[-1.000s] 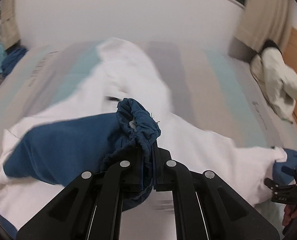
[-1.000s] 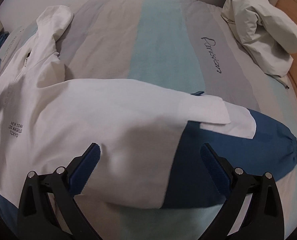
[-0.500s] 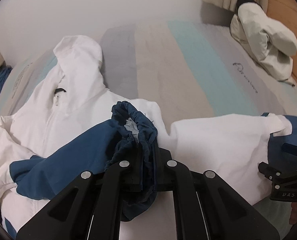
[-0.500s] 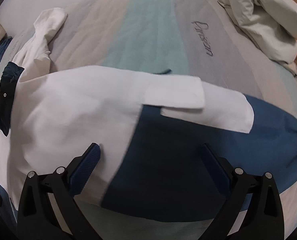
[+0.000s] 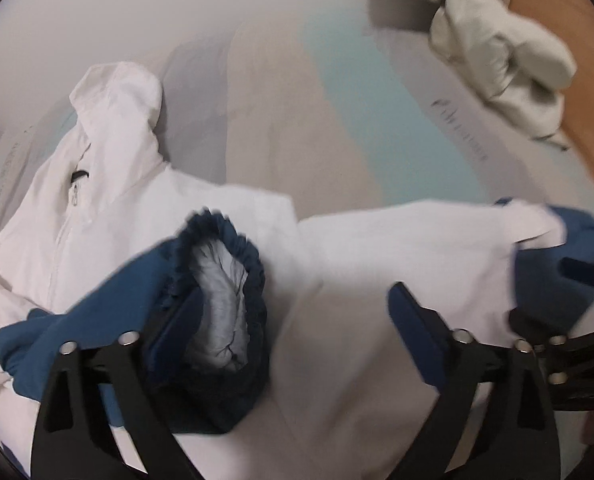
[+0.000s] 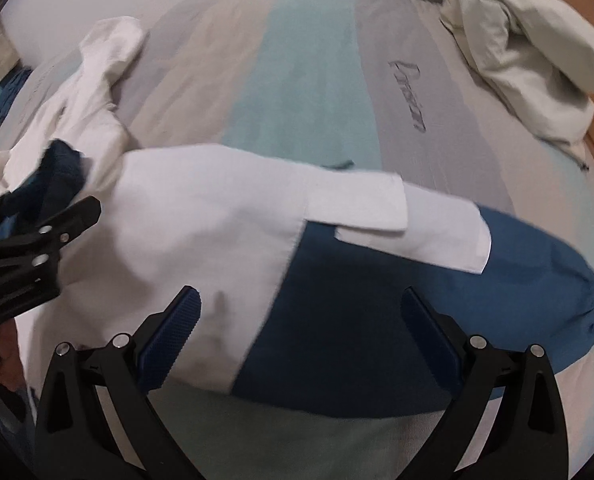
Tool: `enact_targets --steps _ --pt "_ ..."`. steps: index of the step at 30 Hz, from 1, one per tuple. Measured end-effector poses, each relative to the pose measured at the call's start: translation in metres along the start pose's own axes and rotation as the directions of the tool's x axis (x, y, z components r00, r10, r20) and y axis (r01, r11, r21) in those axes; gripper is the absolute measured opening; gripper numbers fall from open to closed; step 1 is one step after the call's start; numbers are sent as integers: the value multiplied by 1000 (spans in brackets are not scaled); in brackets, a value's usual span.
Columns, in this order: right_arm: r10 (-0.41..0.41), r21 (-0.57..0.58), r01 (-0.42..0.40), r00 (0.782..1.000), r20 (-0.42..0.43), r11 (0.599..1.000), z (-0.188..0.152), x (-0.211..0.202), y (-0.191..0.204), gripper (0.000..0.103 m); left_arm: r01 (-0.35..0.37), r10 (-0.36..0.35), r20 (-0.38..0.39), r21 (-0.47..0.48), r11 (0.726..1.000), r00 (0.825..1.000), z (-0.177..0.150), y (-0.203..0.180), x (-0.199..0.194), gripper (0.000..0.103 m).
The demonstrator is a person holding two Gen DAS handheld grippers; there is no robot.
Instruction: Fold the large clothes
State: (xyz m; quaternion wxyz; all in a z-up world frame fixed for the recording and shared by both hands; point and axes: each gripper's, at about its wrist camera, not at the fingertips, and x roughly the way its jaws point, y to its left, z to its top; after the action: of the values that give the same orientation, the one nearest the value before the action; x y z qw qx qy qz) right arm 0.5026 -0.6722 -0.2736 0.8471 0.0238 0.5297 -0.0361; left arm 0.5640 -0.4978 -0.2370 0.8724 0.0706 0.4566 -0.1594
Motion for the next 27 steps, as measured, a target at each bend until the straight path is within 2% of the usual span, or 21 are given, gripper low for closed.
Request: enact_targets --steps 4,7,11,13,15,17,19,22,23,25,27 --pt "57 -54 -55 998 37 997 14 -27 24 96 25 -25 70 -2 1000 997 4 33 -49 97" --pt "116 -98 -111 992 43 989 29 -37 53 96 -30 32 96 -21 999 995 -4 90 -75 97" --pt "182 -158 -178 983 15 971 53 -33 105 96 -127 131 57 -69 990 990 -27 184 -85 97" --pt "220 -151 -220 975 -17 964 67 -25 130 95 -189 192 13 -109 976 981 -42 238 -84 97" --pt "233 -137 -238 971 -53 961 76 -14 149 88 -219 218 -17 -144 965 976 -54 276 -82 97" --pt "251 -106 -262 963 -101 959 87 -1 165 86 -226 222 -42 -183 957 974 -64 306 -81 97" --pt "235 -92 -250 960 -153 964 96 15 176 86 -228 219 -64 -199 953 974 -75 332 -76 97" --pt "212 -80 -235 951 -224 969 102 35 188 86 -213 195 -103 -206 955 975 -90 349 -66 97" --pt "209 -78 -233 949 -238 969 103 40 190 84 -209 189 -111 -204 956 976 -92 354 -64 97" --pt "215 -68 -241 940 -264 968 104 47 196 70 -200 177 -124 -205 958 976 -97 360 -58 97" --pt "208 -52 -229 940 -269 972 104 49 197 47 -195 170 -131 -211 958 977 -101 366 -55 97"
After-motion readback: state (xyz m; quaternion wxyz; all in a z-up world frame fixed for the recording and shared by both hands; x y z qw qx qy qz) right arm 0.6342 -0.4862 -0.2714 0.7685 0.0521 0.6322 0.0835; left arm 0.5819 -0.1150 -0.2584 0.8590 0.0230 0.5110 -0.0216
